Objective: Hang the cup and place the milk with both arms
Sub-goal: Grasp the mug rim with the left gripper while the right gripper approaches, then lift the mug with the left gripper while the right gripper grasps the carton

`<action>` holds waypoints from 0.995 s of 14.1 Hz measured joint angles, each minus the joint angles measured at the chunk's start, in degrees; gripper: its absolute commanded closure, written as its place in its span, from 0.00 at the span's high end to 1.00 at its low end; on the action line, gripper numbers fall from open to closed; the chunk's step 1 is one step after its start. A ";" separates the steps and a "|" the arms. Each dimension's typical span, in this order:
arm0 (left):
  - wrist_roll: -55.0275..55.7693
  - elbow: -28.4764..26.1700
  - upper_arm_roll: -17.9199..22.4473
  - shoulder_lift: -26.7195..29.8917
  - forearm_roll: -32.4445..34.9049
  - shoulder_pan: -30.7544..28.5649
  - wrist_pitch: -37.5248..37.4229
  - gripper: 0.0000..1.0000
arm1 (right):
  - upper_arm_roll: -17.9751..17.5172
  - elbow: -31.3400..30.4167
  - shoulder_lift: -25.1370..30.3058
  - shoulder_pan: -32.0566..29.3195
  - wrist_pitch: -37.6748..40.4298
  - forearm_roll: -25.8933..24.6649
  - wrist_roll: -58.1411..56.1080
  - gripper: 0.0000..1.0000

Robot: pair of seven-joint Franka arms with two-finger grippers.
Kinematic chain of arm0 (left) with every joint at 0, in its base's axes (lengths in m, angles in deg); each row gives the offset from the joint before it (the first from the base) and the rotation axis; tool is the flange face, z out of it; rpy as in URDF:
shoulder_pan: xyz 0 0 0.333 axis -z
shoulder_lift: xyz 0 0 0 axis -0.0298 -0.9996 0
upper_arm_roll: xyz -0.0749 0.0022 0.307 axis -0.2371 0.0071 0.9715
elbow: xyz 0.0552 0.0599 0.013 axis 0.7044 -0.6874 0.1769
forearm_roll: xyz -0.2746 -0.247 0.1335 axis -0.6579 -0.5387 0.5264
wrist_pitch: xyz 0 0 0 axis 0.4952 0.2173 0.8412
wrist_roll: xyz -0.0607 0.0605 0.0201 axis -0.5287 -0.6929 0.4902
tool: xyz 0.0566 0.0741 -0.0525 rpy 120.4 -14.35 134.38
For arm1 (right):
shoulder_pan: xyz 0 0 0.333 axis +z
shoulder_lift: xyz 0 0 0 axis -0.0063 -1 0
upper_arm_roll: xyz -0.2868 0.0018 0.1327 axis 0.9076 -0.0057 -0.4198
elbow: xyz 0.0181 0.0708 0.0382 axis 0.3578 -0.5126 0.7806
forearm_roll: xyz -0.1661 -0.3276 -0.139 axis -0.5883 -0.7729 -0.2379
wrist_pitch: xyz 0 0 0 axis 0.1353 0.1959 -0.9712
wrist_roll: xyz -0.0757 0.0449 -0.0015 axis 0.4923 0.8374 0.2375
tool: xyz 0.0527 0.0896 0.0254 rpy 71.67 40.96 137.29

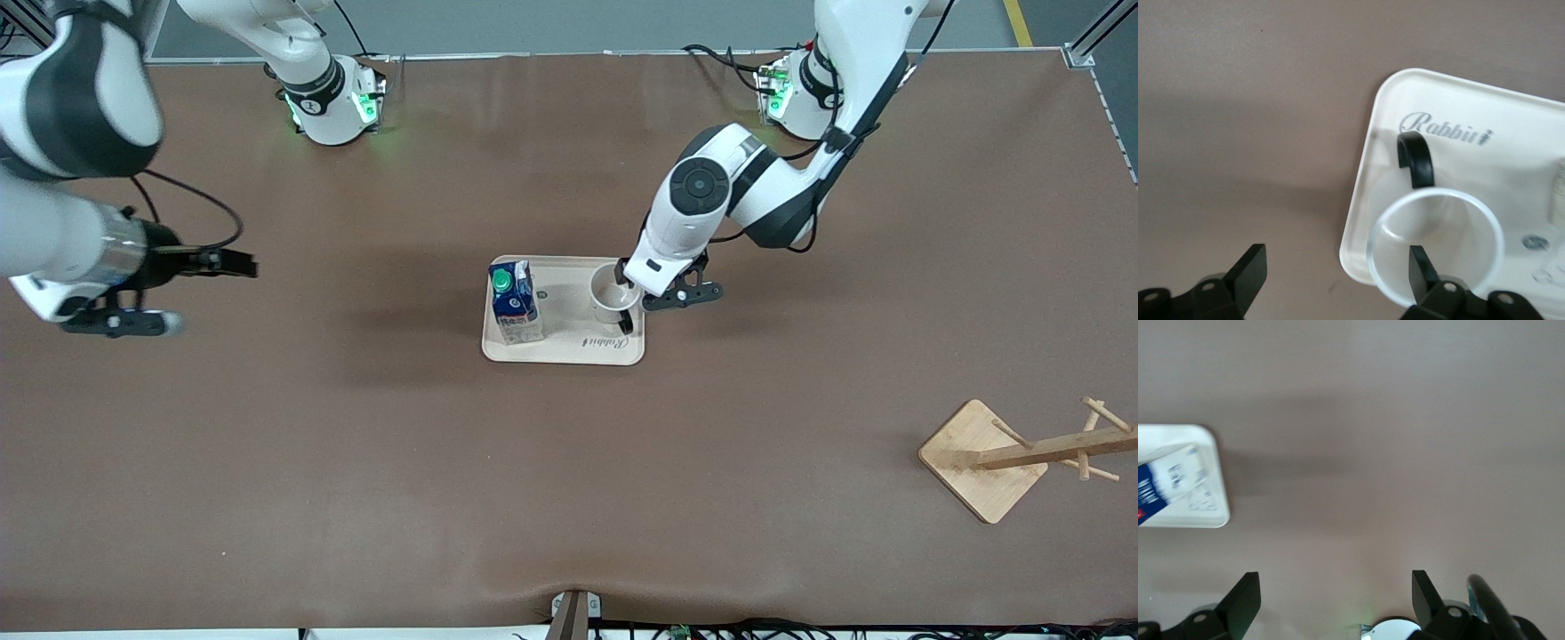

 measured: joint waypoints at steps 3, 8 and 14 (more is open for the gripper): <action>3.77 0.00 0.00 -3.01 1.45 0.82 3.00 0.60 | -0.23 0.59 -0.07 8.25 -2.45 -0.14 1.47 1.00; 7.90 0.09 -0.01 -4.67 1.58 1.99 4.61 0.11 | -0.21 0.59 -1.14 11.71 -5.74 -0.13 1.55 1.00; 8.94 1.17 0.05 -4.93 5.73 2.19 4.75 0.00 | -0.25 0.52 -3.61 16.84 -9.94 0.11 7.29 1.00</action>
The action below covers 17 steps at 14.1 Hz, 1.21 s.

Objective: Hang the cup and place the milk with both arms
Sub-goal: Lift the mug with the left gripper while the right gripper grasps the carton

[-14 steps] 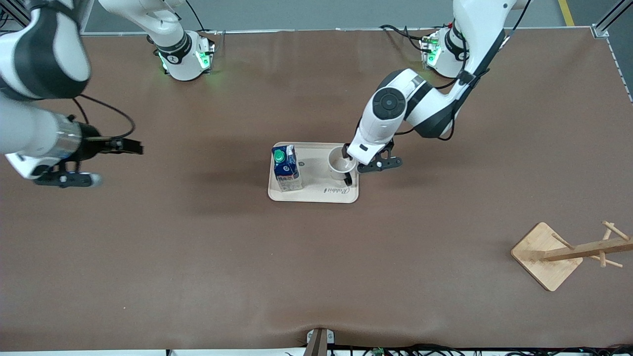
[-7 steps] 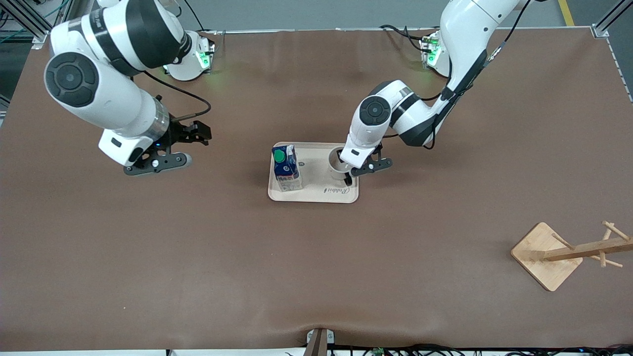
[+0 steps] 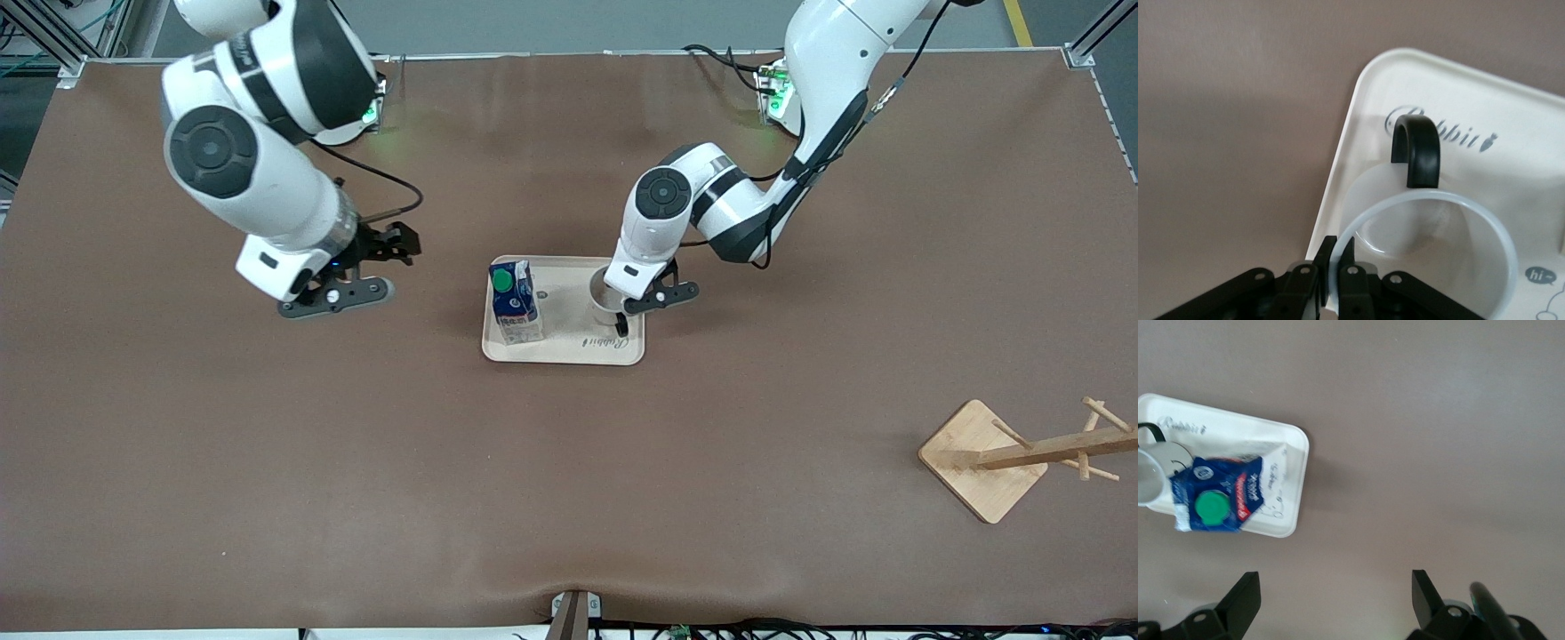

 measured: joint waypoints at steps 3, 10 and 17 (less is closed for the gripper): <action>-2.91 2.45 0.01 1.85 0.96 -0.68 -2.42 0.00 | 0.01 -0.01 -1.89 2.11 -2.17 2.43 1.69 1.00; -27.93 8.87 0.09 16.93 0.21 -11.10 -22.97 0.00 | -0.03 -0.05 -7.26 8.49 -8.80 3.24 3.34 1.00; -63.26 10.51 0.51 25.53 -2.56 -29.90 -29.39 0.00 | -0.03 0.01 -11.40 12.54 -14.37 3.29 6.97 1.00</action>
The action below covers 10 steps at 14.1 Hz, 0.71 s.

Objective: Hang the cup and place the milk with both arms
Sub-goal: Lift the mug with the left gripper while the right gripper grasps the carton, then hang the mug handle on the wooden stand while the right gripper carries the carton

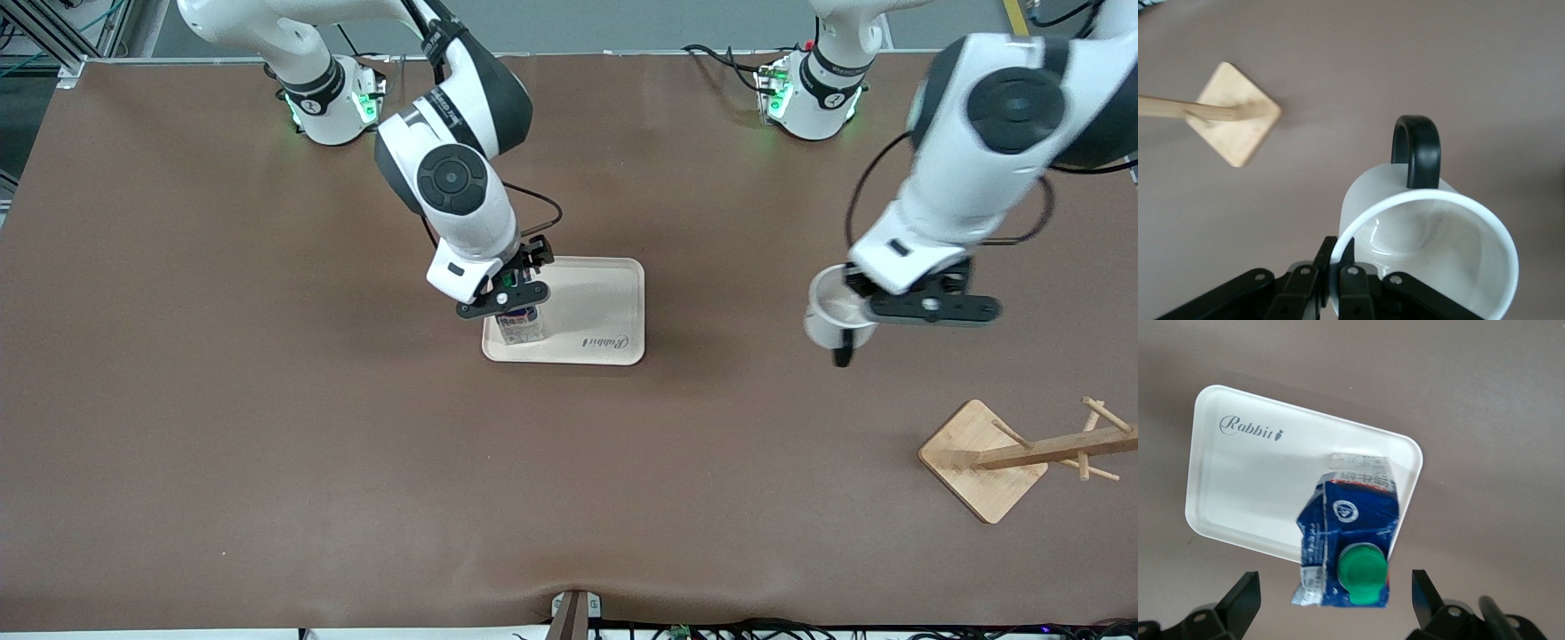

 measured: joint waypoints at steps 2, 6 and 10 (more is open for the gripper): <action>-11.53 0.11 0.15 1.49 -2.41 -6.21 -0.42 0.00 | 0.03 0.00 -0.34 0.16 -0.18 0.00 0.19 1.00; -29.31 1.58 0.43 1.50 -4.28 -16.08 0.00 0.00 | 0.08 0.00 -0.77 0.19 -0.17 -0.03 0.19 1.00; -38.93 5.70 0.47 -1.98 -4.38 -20.90 0.55 0.00 | 0.10 -0.03 -1.41 0.27 -0.17 -0.39 0.18 1.00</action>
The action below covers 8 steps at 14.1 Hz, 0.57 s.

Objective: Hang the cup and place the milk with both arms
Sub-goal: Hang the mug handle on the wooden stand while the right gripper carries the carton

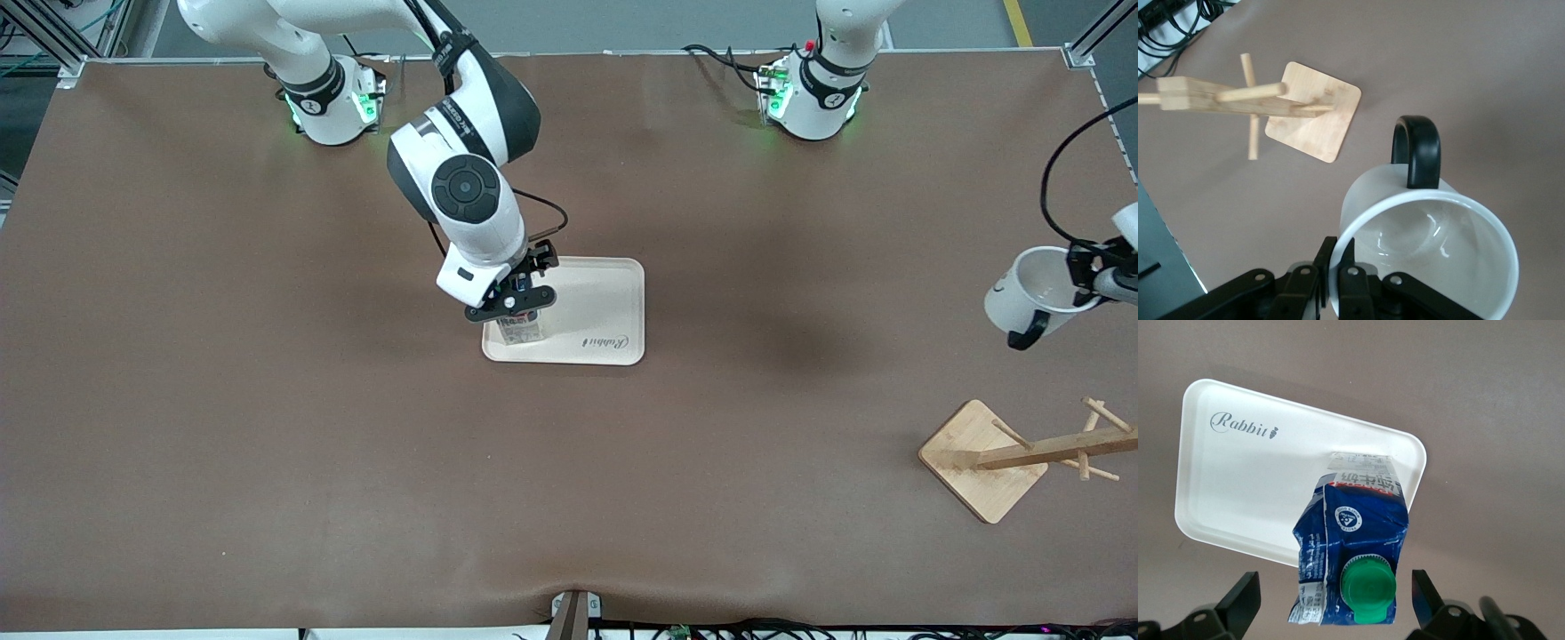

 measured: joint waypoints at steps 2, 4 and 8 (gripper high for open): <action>-2.15 2.27 0.01 -2.90 0.00 -1.27 0.79 0.00 | 0.00 -0.09 -0.33 0.19 0.00 -0.75 0.00 1.00; -2.82 4.26 0.01 -5.84 0.00 -1.63 1.44 0.00 | 0.00 -0.10 -0.77 0.43 -0.17 -1.15 0.00 1.00; -3.59 7.54 -0.03 -10.53 0.00 -1.63 2.10 0.00 | 0.00 -0.36 -1.54 1.07 -1.50 -1.23 0.00 0.04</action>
